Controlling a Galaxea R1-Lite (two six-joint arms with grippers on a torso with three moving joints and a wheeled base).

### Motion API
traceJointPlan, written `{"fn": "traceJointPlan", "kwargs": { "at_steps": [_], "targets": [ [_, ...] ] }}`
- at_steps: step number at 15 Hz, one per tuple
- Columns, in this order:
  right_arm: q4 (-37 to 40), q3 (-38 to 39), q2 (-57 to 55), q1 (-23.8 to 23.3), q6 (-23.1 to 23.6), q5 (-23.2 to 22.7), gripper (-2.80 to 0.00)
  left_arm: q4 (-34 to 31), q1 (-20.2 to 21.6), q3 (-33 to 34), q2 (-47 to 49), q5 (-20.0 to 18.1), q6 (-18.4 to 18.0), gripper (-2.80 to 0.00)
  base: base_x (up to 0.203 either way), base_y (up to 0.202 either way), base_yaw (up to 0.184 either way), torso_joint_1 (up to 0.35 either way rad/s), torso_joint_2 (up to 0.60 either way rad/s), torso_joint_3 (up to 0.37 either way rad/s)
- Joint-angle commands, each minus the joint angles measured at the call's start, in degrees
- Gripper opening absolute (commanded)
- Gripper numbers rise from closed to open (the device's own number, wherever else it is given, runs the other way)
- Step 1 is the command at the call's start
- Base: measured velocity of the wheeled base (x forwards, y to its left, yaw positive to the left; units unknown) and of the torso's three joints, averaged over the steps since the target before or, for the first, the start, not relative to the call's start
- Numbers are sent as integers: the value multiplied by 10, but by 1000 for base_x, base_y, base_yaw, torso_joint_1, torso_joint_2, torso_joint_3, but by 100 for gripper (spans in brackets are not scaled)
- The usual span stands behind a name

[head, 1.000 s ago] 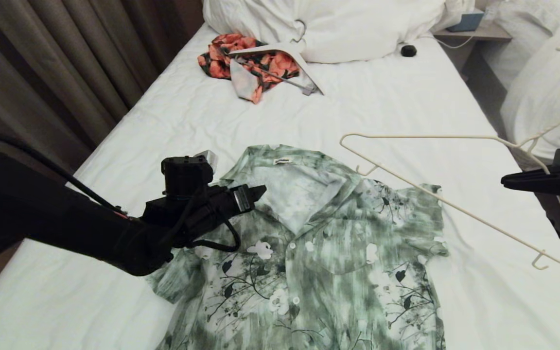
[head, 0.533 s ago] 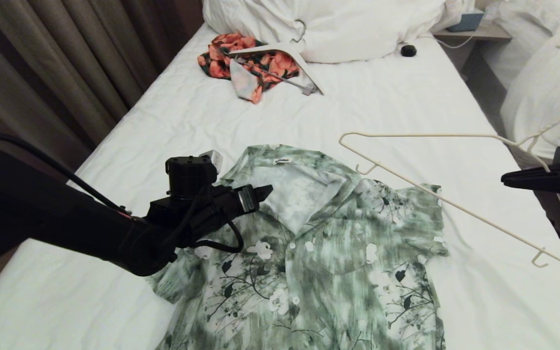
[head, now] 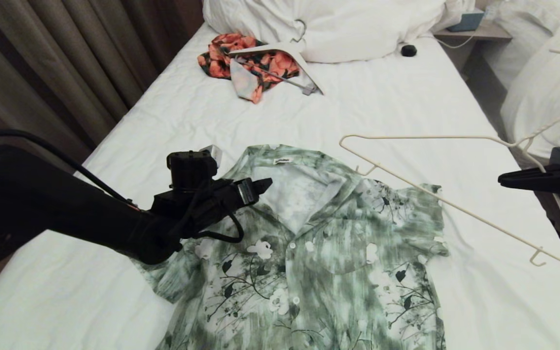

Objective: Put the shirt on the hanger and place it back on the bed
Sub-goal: Lift the shirt and hanger

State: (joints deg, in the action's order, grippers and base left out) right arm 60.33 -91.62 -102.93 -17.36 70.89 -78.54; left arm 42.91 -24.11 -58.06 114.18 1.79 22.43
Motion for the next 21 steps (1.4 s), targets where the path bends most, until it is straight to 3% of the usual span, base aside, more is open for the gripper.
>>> {"fn": "traceJointPlan", "kwargs": {
  "at_steps": [1, 9, 10, 11, 21],
  "targets": [
    [3, -2, -2, 0, 4, -1, -280, 3, -7, -10, 13, 0, 2, 0, 0, 0, 0, 0, 0, 0],
    [4, -12, -9, 2, 4, 8, -280, 3, -8, -42, 47, -7, 5, 0, 0, 0, 0, 0, 0, 0],
    [4, -16, -11, 2, 4, 8, -280, 4, -8, -43, 49, -6, 4, -85, 0, 0, 0, 0, 0, 0],
    [4, -16, -11, 3, 4, 8, -280, 4, -7, -44, 49, -6, 4, -280, 0, 0, 0, 0, 0, 0],
    [4, -16, -25, 21, -5, 16, -280, 4, 4, -42, 22, -6, 6, -280, 0, 0, 0, 0, 0, 0]
  ]
}}
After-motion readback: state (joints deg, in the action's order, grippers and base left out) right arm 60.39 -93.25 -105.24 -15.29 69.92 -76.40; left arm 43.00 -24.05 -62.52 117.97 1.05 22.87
